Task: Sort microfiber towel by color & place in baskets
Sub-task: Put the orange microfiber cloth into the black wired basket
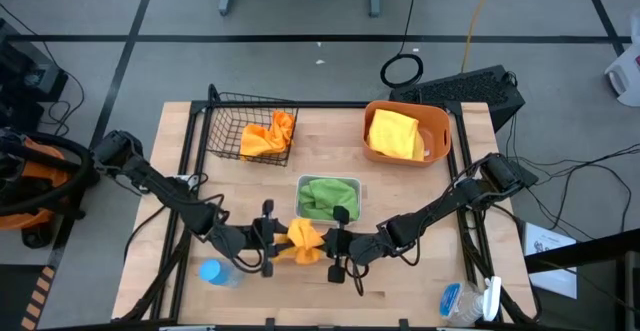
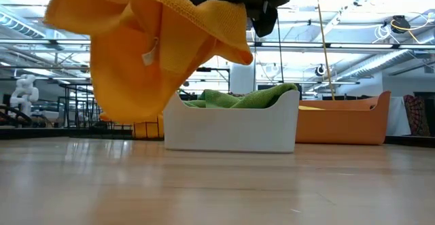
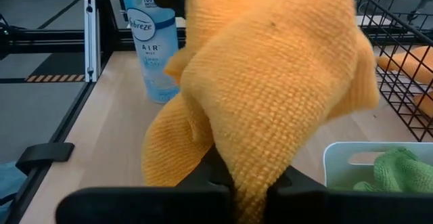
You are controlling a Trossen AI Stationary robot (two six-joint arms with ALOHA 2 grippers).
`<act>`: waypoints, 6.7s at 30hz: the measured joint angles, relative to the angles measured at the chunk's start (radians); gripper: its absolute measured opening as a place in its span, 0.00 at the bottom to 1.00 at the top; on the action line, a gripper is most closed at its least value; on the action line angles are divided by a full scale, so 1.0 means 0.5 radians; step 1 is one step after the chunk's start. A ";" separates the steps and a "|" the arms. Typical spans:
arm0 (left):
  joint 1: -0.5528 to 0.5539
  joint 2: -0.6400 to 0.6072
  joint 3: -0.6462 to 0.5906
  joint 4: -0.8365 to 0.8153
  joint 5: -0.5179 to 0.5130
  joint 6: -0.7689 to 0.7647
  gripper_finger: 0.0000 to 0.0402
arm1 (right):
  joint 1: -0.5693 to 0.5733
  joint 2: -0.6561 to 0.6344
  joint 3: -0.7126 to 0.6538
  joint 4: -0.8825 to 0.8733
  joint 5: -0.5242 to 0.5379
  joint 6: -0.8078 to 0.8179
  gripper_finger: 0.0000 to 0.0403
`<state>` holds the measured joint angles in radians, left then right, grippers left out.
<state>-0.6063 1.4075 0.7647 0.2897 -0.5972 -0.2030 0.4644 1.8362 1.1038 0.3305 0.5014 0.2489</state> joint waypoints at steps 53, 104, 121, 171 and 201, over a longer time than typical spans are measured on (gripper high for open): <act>0.256 0.177 -0.002 0.542 0.458 0.367 0.06 | 0.030 0.000 0.000 0.041 0.007 0.049 0.20; 3.229 -0.602 -0.044 -1.197 1.650 0.641 0.14 | 0.227 -0.296 0.000 -0.476 0.565 0.056 0.65; 3.235 -0.192 -0.043 -1.233 1.683 0.679 0.21 | 0.227 -0.296 0.000 -0.477 0.565 0.114 0.65; 2.626 -0.952 0.132 -2.127 1.298 0.311 0.57 | 0.227 -0.296 0.000 -0.487 0.565 0.122 0.65; 2.813 -0.387 -0.115 -1.190 0.887 0.629 0.04 | 0.226 -0.296 0.000 -0.525 0.558 0.159 0.65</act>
<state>0.8000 1.2142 0.7071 -0.3055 -0.1537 0.1115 0.5774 1.6882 1.1038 0.0681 0.7803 0.3286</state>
